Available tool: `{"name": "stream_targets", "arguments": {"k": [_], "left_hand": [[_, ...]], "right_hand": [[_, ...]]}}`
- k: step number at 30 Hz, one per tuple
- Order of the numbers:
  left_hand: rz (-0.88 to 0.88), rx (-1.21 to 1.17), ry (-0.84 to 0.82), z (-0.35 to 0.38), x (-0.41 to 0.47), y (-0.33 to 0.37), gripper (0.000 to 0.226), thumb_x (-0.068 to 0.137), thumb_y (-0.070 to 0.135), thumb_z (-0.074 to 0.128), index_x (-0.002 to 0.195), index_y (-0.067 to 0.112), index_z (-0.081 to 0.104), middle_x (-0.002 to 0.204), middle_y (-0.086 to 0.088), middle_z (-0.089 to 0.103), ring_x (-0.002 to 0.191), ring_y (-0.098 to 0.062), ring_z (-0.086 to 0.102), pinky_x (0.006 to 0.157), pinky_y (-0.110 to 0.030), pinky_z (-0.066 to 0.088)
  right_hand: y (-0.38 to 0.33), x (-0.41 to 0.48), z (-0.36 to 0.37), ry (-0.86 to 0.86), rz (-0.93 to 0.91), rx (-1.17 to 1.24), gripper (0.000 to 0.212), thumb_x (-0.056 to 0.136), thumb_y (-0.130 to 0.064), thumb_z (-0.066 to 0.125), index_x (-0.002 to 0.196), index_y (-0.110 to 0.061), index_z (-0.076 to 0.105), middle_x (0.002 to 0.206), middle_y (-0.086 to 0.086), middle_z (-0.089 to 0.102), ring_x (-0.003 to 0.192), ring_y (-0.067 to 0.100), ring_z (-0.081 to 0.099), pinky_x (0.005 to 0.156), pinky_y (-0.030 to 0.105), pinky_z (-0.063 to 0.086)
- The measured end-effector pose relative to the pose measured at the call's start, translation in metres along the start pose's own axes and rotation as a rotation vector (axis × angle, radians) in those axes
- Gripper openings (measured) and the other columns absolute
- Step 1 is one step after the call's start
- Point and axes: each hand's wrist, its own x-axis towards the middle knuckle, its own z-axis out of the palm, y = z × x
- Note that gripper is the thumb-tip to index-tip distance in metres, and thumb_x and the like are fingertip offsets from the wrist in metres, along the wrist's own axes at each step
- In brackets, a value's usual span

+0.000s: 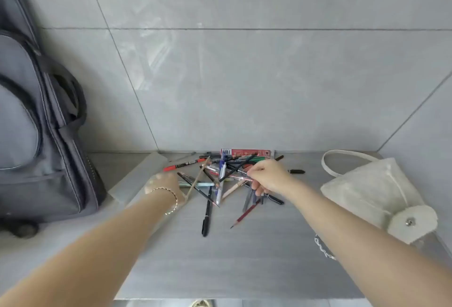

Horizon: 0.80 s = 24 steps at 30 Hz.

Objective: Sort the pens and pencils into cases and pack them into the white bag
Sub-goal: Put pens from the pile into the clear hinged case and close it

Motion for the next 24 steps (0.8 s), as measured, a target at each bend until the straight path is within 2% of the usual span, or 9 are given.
{"name": "stream_targets", "arguments": {"k": [3,6,11,13,15,17,20,22,24], "left_hand": [[-0.075,0.105,-0.099,0.02,0.013,-0.02,0.093,0.072,0.039,0.067,0.144,0.014,0.014,0.146,-0.018,0.025,0.131,-0.037,0.035,0.1,-0.043,0.04],[-0.058,0.089,-0.107,0.033,0.029,-0.034,0.099,0.076,0.058,0.057,0.146,0.028,-0.006,0.15,-0.021,0.014,0.134,-0.04,0.025,0.105,-0.051,0.033],[0.036,-0.168,-0.152,0.013,0.049,-0.055,0.094,0.068,0.051,0.068,0.141,0.044,0.009,0.136,-0.015,0.028,0.122,-0.036,0.027,0.098,-0.039,0.037],[0.077,-0.42,-0.079,-0.008,0.05,-0.052,0.087,0.069,0.042,0.068,0.138,0.047,0.016,0.125,-0.008,0.032,0.12,-0.033,0.027,0.099,-0.036,0.035],[0.116,-0.71,-0.027,-0.032,0.046,-0.039,0.083,0.071,0.039,0.069,0.137,0.048,0.02,0.116,-0.005,0.029,0.122,-0.031,0.029,0.103,-0.036,0.035],[0.132,-0.958,-0.024,-0.049,0.038,-0.025,0.083,0.071,0.041,0.071,0.137,0.047,0.02,0.122,-0.005,0.029,0.113,-0.023,0.041,0.094,-0.031,0.041],[0.104,-1.228,-0.069,-0.055,0.031,-0.009,0.089,0.065,0.052,0.067,0.138,0.041,0.018,0.132,-0.004,0.035,0.091,-0.007,0.05,0.073,-0.023,0.039],[0.058,-1.292,-0.076,-0.055,0.027,-0.001,0.09,0.058,0.055,0.062,0.136,0.042,0.02,0.128,-0.007,0.039,0.105,-0.016,0.05,0.069,-0.024,0.038],[0.037,-1.295,-0.075,-0.055,0.018,0.006,0.087,0.065,0.052,0.067,0.137,0.04,0.019,0.117,-0.003,0.034,0.099,-0.01,0.05,0.066,-0.023,0.035]], "right_hand": [[0.001,0.013,0.015,-0.002,0.025,-0.034,0.017,0.093,-0.016,0.046,0.09,-0.01,0.061,0.059,0.001,0.061,0.043,0.01,0.058,0.038,0.015,0.039],[0.005,0.024,0.032,-0.021,0.045,-0.041,0.014,0.094,-0.016,0.047,0.088,-0.014,0.059,0.062,0.0,0.063,0.048,0.012,0.059,0.04,0.012,0.039],[0.002,0.038,0.055,-0.01,0.054,-0.044,0.017,0.093,-0.02,0.048,0.091,-0.012,0.063,0.065,-0.004,0.065,0.054,0.006,0.061,0.059,0.02,0.046],[-0.009,0.036,0.064,0.021,0.013,-0.01,0.024,0.093,-0.024,0.048,0.093,-0.007,0.065,0.072,-0.003,0.065,0.068,0.009,0.061,0.073,0.026,0.05],[-0.027,0.031,0.075,0.006,-0.032,0.068,0.023,0.093,-0.035,0.047,0.097,-0.016,0.06,0.087,-0.007,0.064,0.087,0.008,0.06,0.085,0.026,0.048],[-0.045,0.023,0.088,-0.067,-0.051,0.101,0.029,0.092,-0.044,0.043,0.113,-0.026,0.052,0.105,-0.013,0.059,0.102,0.006,0.056,0.091,0.024,0.043],[-0.06,0.015,0.101,-0.041,-0.199,-0.046,0.04,0.095,-0.046,0.035,0.126,-0.023,0.045,0.112,-0.007,0.062,0.106,0.012,0.056,0.092,0.032,0.043],[-0.062,0.009,0.099,0.038,-0.258,-0.131,0.039,0.096,-0.044,0.03,0.128,-0.024,0.042,0.095,-0.005,0.063,0.097,0.018,0.059,0.085,0.036,0.045],[-0.056,0.005,0.093,0.086,-0.27,-0.24,0.041,0.098,-0.04,0.027,0.134,-0.022,0.034,0.077,-0.007,0.055,0.089,0.022,0.059,0.071,0.034,0.041]]}}
